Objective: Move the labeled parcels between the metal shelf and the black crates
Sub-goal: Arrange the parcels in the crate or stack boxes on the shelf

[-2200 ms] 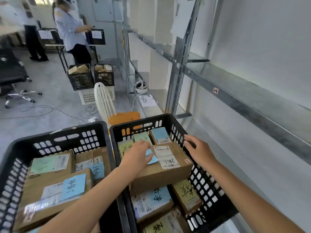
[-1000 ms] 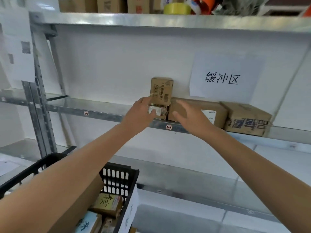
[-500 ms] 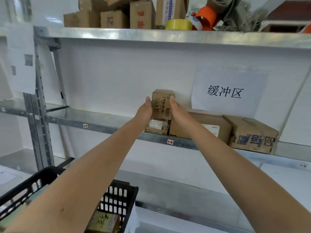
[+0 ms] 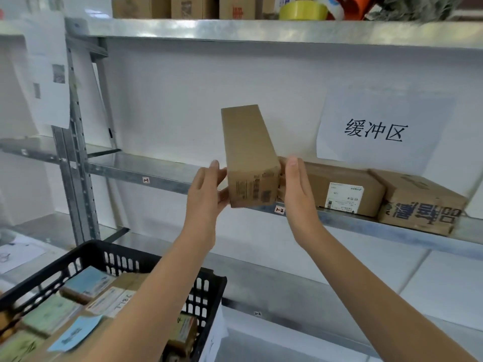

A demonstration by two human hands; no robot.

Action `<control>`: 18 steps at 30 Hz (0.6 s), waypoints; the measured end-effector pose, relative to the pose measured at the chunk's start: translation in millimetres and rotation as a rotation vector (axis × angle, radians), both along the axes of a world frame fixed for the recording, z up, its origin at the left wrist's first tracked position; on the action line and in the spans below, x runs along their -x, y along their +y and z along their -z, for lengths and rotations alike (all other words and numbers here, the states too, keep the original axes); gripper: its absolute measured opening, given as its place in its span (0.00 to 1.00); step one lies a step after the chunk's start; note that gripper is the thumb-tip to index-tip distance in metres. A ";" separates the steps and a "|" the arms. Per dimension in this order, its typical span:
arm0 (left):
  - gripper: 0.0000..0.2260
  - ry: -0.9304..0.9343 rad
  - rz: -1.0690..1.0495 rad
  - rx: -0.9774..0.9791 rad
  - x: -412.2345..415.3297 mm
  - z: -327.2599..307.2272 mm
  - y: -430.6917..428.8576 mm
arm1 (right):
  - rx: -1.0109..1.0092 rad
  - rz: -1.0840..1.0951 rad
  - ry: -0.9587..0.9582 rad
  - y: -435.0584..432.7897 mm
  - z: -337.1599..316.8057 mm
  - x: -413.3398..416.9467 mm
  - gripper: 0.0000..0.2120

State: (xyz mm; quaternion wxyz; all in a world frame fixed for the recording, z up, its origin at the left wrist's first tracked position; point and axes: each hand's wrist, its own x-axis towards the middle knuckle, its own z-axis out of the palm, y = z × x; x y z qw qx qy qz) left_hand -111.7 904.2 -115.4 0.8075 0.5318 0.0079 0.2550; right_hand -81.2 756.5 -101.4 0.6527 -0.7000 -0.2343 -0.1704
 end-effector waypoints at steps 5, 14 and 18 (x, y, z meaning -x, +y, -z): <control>0.24 0.135 -0.152 -0.108 38.3 52.8 7.4 | -0.042 -0.072 0.152 13.1 52.6 18.9 0.07; 0.16 0.167 -0.225 -0.124 98.1 133.1 19.3 | 0.048 -0.239 0.373 37.1 127.2 37.6 0.14; 0.16 0.199 -0.310 -0.146 114.8 145.4 35.2 | 0.066 -0.344 0.441 43.8 147.3 39.1 0.17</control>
